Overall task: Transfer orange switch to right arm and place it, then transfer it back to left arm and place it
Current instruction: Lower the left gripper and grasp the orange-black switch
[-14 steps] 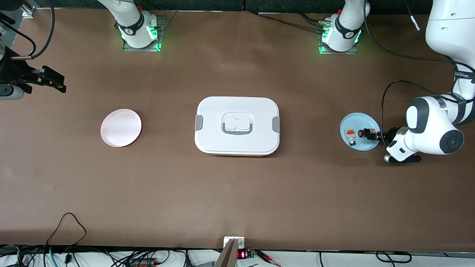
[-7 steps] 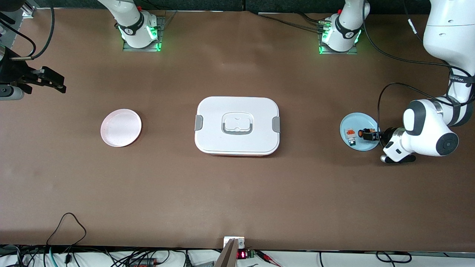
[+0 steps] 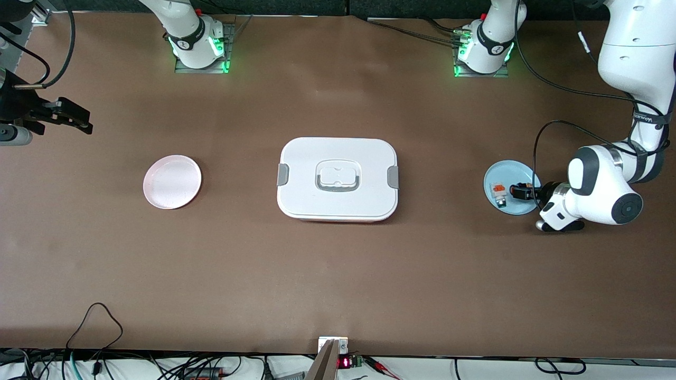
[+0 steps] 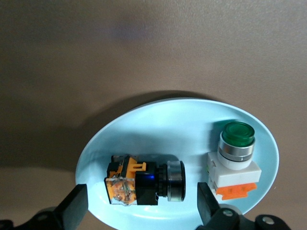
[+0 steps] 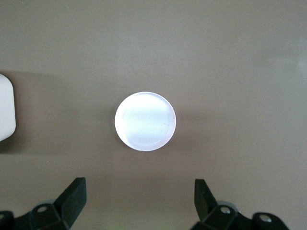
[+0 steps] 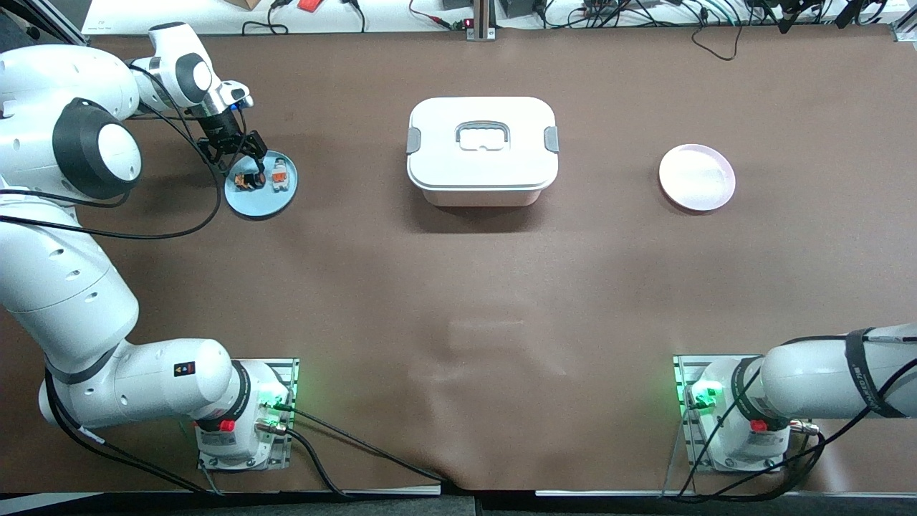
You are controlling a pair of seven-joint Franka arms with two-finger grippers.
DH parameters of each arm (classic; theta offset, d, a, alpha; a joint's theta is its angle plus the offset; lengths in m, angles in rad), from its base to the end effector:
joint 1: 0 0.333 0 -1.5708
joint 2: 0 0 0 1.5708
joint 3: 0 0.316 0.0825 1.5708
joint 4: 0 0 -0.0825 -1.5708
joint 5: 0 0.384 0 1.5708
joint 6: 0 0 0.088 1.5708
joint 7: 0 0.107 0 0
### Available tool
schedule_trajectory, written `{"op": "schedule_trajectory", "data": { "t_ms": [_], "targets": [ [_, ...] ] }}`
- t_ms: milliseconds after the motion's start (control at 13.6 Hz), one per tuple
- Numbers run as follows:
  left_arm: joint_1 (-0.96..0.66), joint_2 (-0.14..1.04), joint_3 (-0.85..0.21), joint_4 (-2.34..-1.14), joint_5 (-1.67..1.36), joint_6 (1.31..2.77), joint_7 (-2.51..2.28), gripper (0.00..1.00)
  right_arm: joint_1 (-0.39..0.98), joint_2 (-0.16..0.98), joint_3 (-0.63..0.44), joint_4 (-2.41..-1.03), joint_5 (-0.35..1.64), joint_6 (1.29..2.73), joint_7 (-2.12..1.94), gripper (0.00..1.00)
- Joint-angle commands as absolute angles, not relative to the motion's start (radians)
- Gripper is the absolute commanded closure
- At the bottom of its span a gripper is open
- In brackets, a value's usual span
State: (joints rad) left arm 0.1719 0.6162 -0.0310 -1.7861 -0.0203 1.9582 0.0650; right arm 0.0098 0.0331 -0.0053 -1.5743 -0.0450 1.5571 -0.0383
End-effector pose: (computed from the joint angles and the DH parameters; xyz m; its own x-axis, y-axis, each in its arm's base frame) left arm 0.5973 0.0841 0.1808 0.9019 0.0675 -0.4266 0.1024 -0.9930 0.0594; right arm 0.5622 -0.0023 0.6033 0.9978 0.0421 -0.0520 0.0444 -0.9981 0.0432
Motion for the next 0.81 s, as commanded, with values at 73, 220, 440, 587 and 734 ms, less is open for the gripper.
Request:
{"op": "schedule_trajectory", "data": {
  "t_ms": [73, 220, 440, 587, 734],
  "targets": [
    [0.181, 0.629, -0.037, -1.787, -0.038, 1.965, 0.092, 0.00, -0.002, 0.035, -0.002, -1.568, -0.029, 1.545, -0.040, 0.00],
    [0.181, 0.637, -0.037, -1.787, -0.038, 1.963, 0.092, 0.00, -0.002, 0.035, -0.002, -1.568, -0.029, 1.543, -0.041, 0.00],
    [0.181, 0.638, -0.038, -1.796, -0.038, 1.962, 0.092, 0.00, -0.002, 0.034, -0.002, -1.568, -0.029, 1.543, -0.041, 0.00],
    [0.181, 0.638, -0.038, -1.796, -0.038, 1.962, 0.092, 0.00, -0.002, 0.034, -0.002, -1.569, -0.029, 1.536, -0.040, 0.00],
    [0.179, 0.637, -0.038, -1.799, -0.038, 1.956, 0.092, 0.21, -0.002, 0.035, -0.002, -1.569, -0.029, 1.536, -0.040, 0.00]
  ]
}}
